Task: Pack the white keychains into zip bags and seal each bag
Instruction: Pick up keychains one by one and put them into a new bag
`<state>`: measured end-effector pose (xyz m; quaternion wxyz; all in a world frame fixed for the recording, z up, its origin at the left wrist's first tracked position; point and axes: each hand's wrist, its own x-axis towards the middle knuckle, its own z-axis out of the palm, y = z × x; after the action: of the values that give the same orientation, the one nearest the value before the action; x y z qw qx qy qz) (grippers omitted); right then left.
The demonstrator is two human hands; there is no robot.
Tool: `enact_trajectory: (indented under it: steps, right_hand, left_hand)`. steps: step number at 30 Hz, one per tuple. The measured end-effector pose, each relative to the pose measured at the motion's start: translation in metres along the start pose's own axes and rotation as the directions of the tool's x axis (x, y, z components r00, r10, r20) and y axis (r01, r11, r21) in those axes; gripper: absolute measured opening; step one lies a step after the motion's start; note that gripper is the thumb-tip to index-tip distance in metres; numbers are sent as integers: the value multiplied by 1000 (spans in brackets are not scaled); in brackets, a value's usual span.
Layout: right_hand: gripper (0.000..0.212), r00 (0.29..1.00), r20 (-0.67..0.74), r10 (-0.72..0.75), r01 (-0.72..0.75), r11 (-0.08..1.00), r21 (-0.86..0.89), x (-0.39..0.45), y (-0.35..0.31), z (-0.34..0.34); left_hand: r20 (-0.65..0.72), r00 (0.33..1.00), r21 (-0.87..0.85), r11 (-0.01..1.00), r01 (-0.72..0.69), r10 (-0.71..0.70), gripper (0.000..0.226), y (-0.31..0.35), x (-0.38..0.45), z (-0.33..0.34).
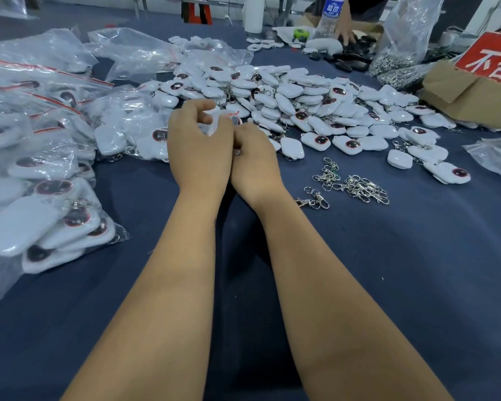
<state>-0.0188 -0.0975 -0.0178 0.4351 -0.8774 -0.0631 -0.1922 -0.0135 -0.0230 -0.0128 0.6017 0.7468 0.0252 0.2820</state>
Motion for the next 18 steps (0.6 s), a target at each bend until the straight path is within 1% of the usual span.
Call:
enact_trajectory:
  steps: [1,2,4,5,7,10,12,14,16,18]
  right_hand:
    - [25,997,-65,33,-33,999,-6,0,1,-3]
    - [28,988,-131,78,-84,995,-45,1,3,-7]
    - [42,958,-220,186,-232,951,-204,3,11,-17]
    - [47,946,-222,235,-293,913,-285,4,15,-21]
    - [51,935,-183,303,-351,857,-377,4,19,-23]
    - [41,943,-176,282,-331,843,-423,3,21,-20]
    - [33,944,-201,260,-324,838,-439,3,23,-18]
    - [26,939,-231,255,-333,839,-429,5,23,-17]
    - [26,930,-252,268,-350,856,-380,6,22,-17]
    - [21,925,-280,258,-344,880,-326,8,18,-18]
  left_hand:
    - [-7,1000,-6,1000,-21,21,14,2,-1,0]
    - [-11,999,-40,998,-39,38,14,4,-2,0]
    - [8,999,-148,988,-51,53,15,8,-4,1]
    - [35,999,-209,977,-33,42,16,10,-5,2]
    - [113,993,-347,936,55,-16,22,14,-7,4]
    - [248,965,-476,857,198,-85,29,20,-10,9]
    - [337,934,-489,826,282,-119,31,24,-13,14]
    - [392,907,-432,839,331,-156,33,26,-18,21]
    - [376,902,-362,862,354,-212,33,24,-22,26]
    - [348,894,-344,848,402,-283,30,20,-21,27]
